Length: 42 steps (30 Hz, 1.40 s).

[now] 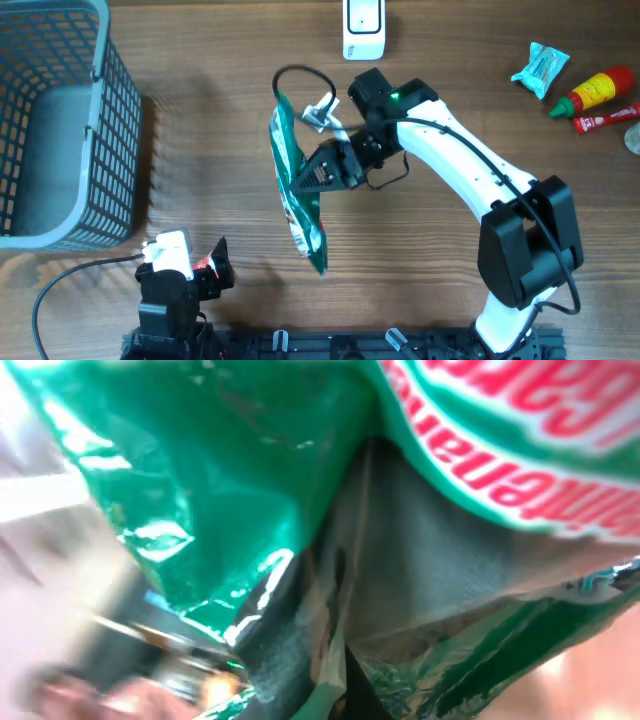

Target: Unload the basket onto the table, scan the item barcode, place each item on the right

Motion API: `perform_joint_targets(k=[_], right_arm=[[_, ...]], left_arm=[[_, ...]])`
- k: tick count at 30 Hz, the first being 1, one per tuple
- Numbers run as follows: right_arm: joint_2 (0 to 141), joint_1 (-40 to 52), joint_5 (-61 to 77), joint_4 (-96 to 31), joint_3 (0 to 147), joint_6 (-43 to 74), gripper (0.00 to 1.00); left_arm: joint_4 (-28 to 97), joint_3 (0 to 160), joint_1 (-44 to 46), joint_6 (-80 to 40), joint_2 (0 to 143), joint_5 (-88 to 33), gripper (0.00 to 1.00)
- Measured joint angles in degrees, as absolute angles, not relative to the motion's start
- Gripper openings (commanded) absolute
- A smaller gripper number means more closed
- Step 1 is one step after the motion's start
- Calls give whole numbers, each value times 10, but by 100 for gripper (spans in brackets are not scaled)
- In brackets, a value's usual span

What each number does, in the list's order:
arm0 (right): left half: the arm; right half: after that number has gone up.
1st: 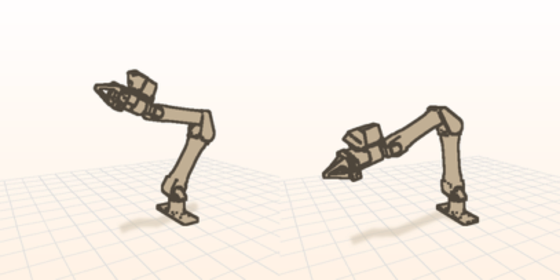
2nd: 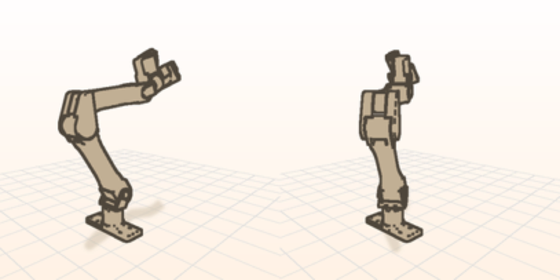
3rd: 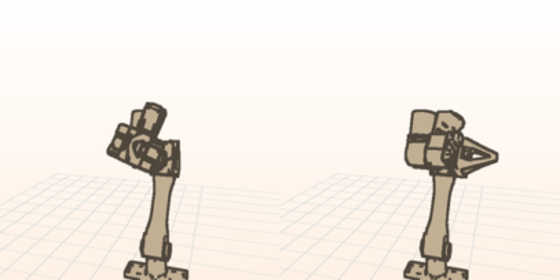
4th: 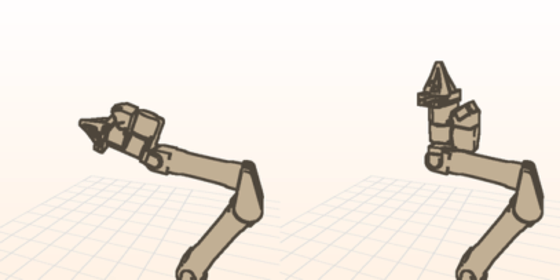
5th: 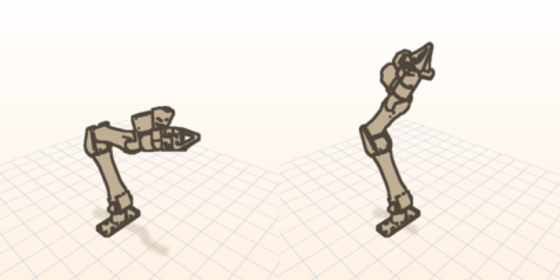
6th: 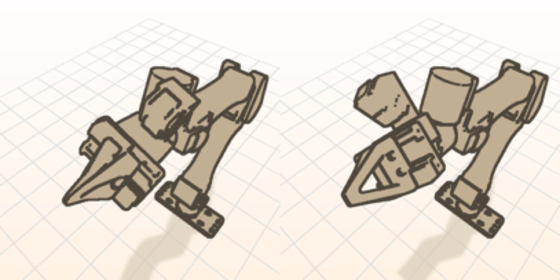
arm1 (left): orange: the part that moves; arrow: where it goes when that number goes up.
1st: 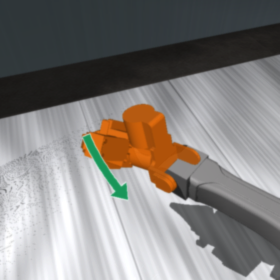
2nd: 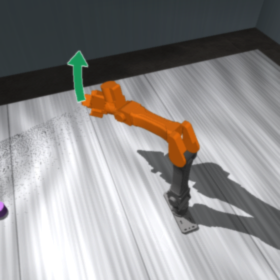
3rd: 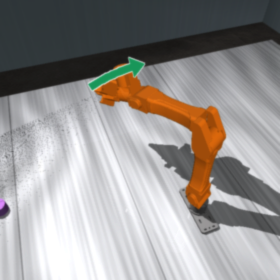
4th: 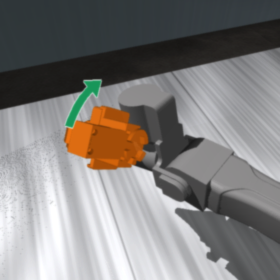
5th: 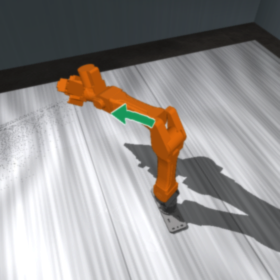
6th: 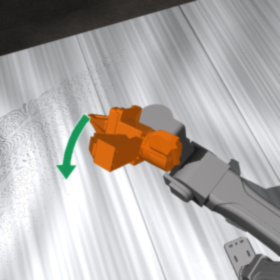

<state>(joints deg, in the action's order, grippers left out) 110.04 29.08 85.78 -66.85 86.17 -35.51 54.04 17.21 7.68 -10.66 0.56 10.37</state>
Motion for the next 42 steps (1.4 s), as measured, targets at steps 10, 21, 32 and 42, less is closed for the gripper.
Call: perform_joint_targets(k=[10, 21, 32, 42], right_arm=[[1100, 336, 818, -616, 848, -632, 4], [1100, 338, 893, -571, 848, -702, 4], [1100, 338, 864, -557, 848, -706, 4], [1100, 339, 873, -276, 846, -714, 4]], left_arm=[[540, 172, 77, -107, 6, 103, 100], [540, 172, 77, -107, 6, 104, 100], [540, 172, 77, -107, 6, 104, 100], [540, 172, 77, -107, 6, 104, 100]])
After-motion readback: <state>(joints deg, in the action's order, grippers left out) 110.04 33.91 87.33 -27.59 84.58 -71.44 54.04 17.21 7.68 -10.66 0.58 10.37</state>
